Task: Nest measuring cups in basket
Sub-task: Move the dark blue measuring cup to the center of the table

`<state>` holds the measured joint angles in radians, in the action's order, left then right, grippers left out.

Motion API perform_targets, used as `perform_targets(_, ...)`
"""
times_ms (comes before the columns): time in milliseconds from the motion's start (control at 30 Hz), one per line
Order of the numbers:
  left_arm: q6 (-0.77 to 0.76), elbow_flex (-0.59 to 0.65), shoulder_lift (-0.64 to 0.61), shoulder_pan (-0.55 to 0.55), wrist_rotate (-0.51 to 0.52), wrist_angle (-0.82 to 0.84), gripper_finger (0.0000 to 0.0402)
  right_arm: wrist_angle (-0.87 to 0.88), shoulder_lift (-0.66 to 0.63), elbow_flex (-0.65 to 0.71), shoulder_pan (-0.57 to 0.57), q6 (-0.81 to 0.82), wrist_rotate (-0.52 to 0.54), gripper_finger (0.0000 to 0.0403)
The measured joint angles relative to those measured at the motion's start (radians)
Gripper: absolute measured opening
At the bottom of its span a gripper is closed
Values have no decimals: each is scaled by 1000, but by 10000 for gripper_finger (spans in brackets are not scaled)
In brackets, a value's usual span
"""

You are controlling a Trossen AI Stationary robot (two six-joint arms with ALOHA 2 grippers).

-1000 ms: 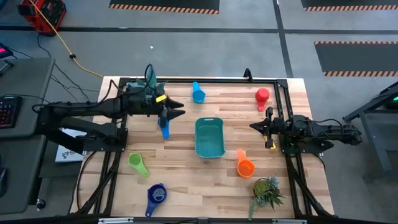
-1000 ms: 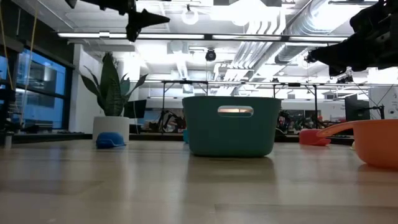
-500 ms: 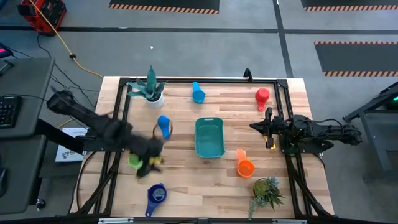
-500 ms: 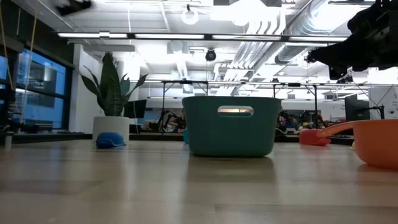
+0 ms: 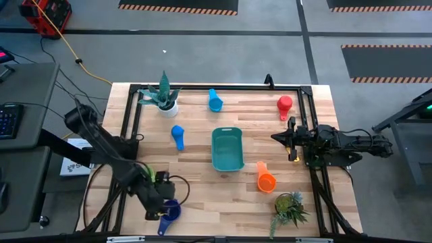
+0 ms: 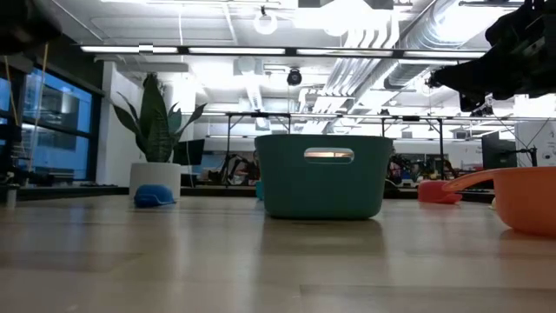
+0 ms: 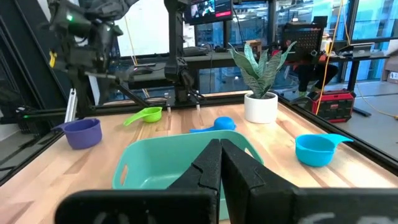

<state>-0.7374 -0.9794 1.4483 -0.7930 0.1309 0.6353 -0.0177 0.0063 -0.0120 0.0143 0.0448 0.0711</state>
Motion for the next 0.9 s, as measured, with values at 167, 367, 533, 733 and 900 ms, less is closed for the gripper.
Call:
perform_targets(167,-107,0,53,7,-61,2,213,0,0,0,0,0,0,0)
perform_targets(367,-117,0,122,14,-83,0,213,0,0,0,0,0,0,0)
perform_targets(533,-115,0,177,35,-94,-4,213,0,0,-1,0,0,0,0)
perform_targets(733,-60,0,203,56,-94,-30,167,0,0,-1,0,0,0,0)
perform_targets(900,-22,0,204,80,-95,-30,70,0,0,-1,0,0,0,0)
